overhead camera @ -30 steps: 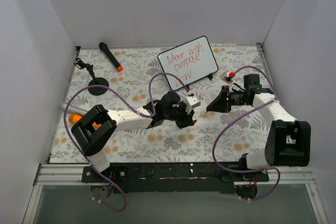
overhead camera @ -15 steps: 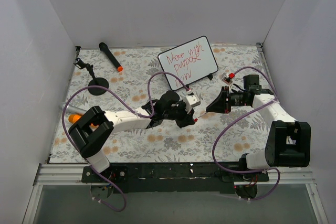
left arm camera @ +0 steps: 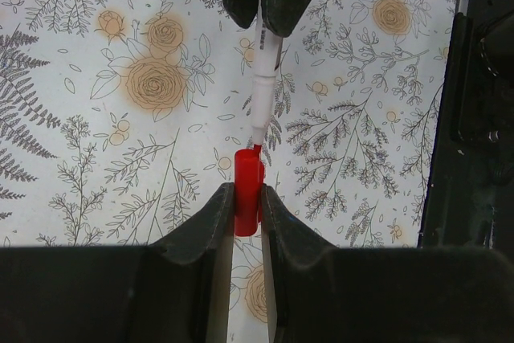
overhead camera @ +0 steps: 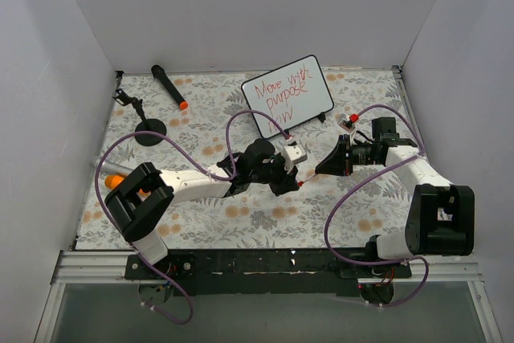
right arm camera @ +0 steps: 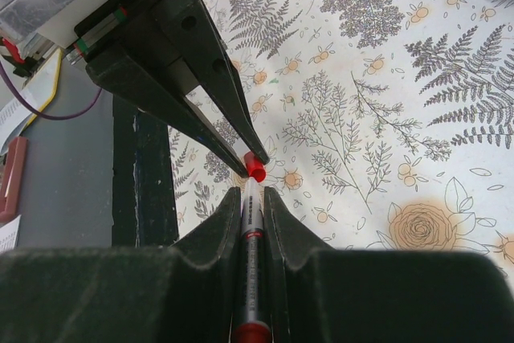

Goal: Write a sentence on the whiteboard
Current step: Close the whiteboard marker at the center of the board.

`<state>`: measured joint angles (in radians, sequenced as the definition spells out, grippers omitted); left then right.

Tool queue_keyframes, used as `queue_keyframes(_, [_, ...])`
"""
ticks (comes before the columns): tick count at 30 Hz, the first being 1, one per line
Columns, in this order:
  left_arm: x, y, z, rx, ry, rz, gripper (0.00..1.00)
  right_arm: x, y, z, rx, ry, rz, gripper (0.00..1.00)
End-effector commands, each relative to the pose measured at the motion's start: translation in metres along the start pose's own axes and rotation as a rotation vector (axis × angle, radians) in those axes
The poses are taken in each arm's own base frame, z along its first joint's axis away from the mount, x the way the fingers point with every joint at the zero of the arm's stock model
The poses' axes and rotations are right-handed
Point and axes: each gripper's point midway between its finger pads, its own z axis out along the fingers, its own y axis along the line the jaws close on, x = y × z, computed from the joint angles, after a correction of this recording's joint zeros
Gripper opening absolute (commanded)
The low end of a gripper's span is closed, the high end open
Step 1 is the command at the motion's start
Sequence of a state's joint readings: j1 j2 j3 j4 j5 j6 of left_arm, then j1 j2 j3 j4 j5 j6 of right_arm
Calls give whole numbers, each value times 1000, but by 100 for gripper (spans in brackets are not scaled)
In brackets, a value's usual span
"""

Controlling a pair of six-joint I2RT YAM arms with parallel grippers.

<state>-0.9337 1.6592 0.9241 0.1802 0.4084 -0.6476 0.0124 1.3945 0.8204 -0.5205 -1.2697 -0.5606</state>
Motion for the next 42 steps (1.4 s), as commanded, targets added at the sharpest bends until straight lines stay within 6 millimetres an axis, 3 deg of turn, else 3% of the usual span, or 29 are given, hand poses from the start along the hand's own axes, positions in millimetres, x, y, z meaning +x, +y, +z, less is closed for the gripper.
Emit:
queue_keyframes(1, [-34, -10, -8, 22, -87, 43, 0, -4, 2, 1, -21, -20, -9, 1])
queue_keyframes(16, [-44, -16, -6, 36, -106, 54, 0, -1, 2, 3, -31, -17, 10, 1])
queue_keyframes(34, [-52, -8, 0, -1, -129, 50, 0, 2, 7, 8, -50, -8, 7, 1])
queue_keyframes(42, [-72, -9, 4, 15, -164, 68, 0, 12, 10, 17, -75, 19, 16, 1])
